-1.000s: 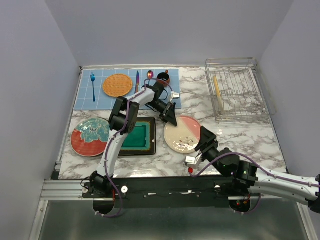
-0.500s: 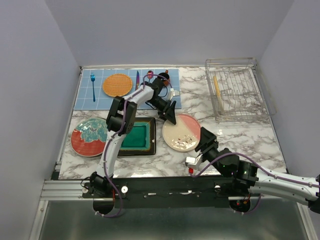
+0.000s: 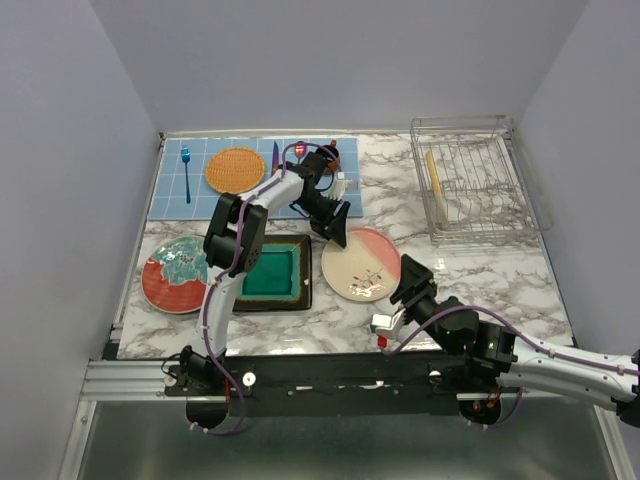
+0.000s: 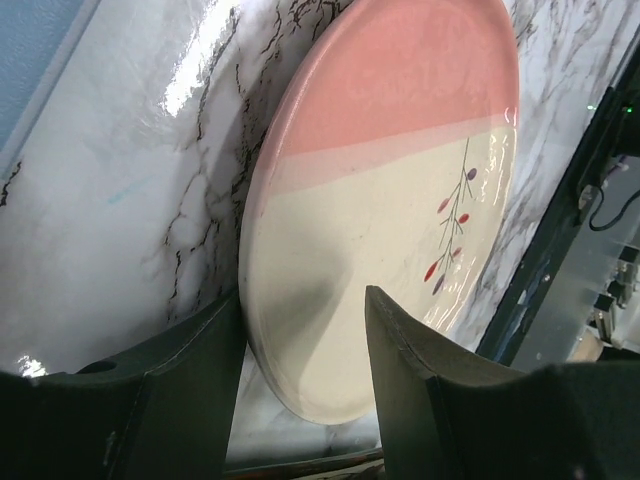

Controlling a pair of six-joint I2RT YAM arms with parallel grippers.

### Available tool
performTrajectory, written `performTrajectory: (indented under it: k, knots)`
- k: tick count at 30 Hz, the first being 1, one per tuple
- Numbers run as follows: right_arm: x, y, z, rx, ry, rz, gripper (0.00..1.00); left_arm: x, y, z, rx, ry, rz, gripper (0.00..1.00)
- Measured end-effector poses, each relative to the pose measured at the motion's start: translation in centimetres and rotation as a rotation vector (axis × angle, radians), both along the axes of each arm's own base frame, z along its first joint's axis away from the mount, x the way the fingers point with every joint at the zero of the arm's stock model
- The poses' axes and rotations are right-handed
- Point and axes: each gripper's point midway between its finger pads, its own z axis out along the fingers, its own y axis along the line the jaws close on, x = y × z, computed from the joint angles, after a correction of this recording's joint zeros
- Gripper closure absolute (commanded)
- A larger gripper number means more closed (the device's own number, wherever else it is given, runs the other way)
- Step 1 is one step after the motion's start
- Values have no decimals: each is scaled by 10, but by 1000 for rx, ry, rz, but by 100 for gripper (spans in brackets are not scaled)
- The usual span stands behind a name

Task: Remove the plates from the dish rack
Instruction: Place the plate at the center of the board.

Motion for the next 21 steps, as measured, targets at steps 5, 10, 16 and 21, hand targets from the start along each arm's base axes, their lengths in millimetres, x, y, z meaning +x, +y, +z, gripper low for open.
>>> performTrajectory:
  k: [5,10,16,21]
  knots:
    - [0,-1,-6,-12,5,0,30,-1,0,-1,31,-42,-4,42]
    - [0,-1,-8,-18,4,1,30,-3,-2,-1,68,-91,-13,42]
    - [0,-1,-7,-25,0,2,30,-6,-2,-2,105,-153,-18,43]
    - [0,0,-7,-28,1,1,30,-7,0,-3,127,-178,-12,43]
